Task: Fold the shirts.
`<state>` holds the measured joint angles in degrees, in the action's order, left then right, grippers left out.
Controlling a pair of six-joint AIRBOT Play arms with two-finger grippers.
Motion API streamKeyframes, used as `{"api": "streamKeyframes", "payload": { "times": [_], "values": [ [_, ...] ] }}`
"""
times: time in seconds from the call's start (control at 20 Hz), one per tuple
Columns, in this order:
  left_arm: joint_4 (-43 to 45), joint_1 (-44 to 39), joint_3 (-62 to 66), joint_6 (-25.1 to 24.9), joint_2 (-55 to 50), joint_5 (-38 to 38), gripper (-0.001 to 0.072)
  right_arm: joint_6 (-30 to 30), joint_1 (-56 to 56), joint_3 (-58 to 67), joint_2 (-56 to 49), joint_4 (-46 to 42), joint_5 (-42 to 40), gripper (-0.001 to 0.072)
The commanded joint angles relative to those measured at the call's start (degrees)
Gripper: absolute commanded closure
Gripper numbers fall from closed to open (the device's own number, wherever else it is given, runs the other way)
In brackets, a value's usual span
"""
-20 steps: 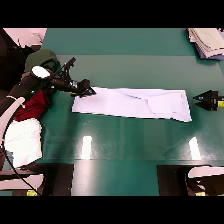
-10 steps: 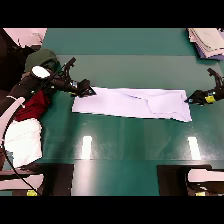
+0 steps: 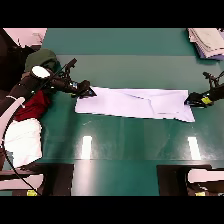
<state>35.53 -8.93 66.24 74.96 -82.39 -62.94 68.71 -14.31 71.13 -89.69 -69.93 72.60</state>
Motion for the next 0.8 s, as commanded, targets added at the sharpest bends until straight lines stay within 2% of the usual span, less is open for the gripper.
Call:
{"api": "streamKeyframes", "payload": {
  "times": [0.0,0.1,0.25,0.5,0.75],
  "values": [
    [0.04,-0.02,0.07,-0.31,-0.04,-1.20,0.0683,1.44,-2.97,0.07,2.64,2.34,-0.07,0.0131],
    [0.02,-0.02,0.07,-0.39,-0.04,-1.40,0.0684,0.15,-7.87,0.04,4.20,6.56,1.92,0.0132],
    [0.02,-0.02,0.07,-0.37,-0.04,-1.20,0.0684,-4.09,-14.60,-0.63,0.13,12.74,7.72,0.0131],
    [0.02,-0.02,0.07,-0.35,-0.04,-1.18,0.0684,-12.55,-16.72,-0.55,-8.04,24.24,10.51,0.0131],
    [0.02,-0.02,0.07,-0.33,-0.04,-1.16,0.0684,-16.76,-13.25,-0.07,-11.28,24.35,10.97,0.0131]
  ]
}}
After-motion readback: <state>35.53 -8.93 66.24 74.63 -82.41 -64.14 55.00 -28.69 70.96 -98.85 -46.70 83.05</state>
